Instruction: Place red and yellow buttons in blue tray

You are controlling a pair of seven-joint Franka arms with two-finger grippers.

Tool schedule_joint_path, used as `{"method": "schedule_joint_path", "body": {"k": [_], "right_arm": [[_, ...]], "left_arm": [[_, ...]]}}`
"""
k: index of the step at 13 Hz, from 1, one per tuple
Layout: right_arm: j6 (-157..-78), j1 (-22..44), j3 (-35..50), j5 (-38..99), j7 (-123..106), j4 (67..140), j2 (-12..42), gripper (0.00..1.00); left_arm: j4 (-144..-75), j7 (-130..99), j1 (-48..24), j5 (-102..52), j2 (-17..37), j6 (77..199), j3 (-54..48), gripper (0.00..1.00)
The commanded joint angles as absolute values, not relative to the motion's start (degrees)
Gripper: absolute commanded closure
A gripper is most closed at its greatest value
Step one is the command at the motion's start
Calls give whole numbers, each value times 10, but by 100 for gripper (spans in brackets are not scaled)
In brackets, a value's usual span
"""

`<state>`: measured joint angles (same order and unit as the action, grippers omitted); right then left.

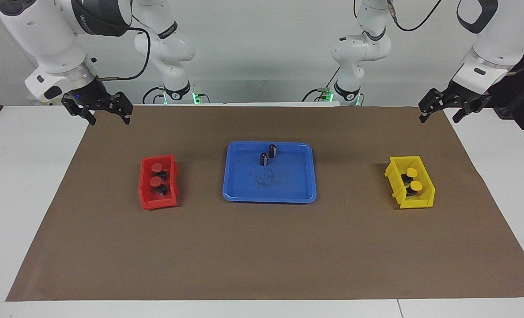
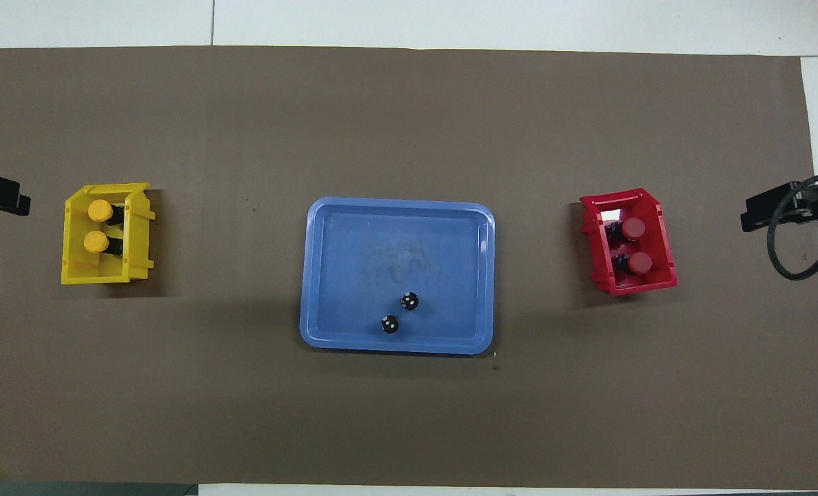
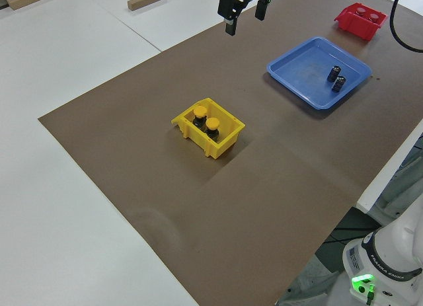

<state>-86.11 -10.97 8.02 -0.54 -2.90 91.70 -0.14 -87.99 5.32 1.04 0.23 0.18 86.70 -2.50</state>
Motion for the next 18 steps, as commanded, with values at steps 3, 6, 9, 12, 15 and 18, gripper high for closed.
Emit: {"method": "schedule_joint_path", "body": {"k": [3, 6, 9, 12, 15, 18], "right_arm": [[-869, -117, 85, 0, -38, 931, -11, 1], [-868, -121, 83, 0, -42, 940, -14, 1], [-909, -113, 85, 0, -40, 956, -17, 1], [-972, -109, 88, 1, -40, 1009, -21, 1], [-1056, -84, 88, 5, -40, 1052, 6, 2], [-1178, -72, 88, 5, -40, 1111, 33, 16]], "left_arm": [[-898, 45, 5, -4, -16, 864, -22, 0], [-898, 45, 11, -4, -16, 862, -22, 0], [-898, 44, 6, -4, -16, 862, -21, 0], [-898, 44, 11, -4, -16, 863, -21, 0], [-898, 44, 13, -4, -16, 863, -19, 0], [-898, 44, 12, -4, -16, 863, -19, 0]]}}
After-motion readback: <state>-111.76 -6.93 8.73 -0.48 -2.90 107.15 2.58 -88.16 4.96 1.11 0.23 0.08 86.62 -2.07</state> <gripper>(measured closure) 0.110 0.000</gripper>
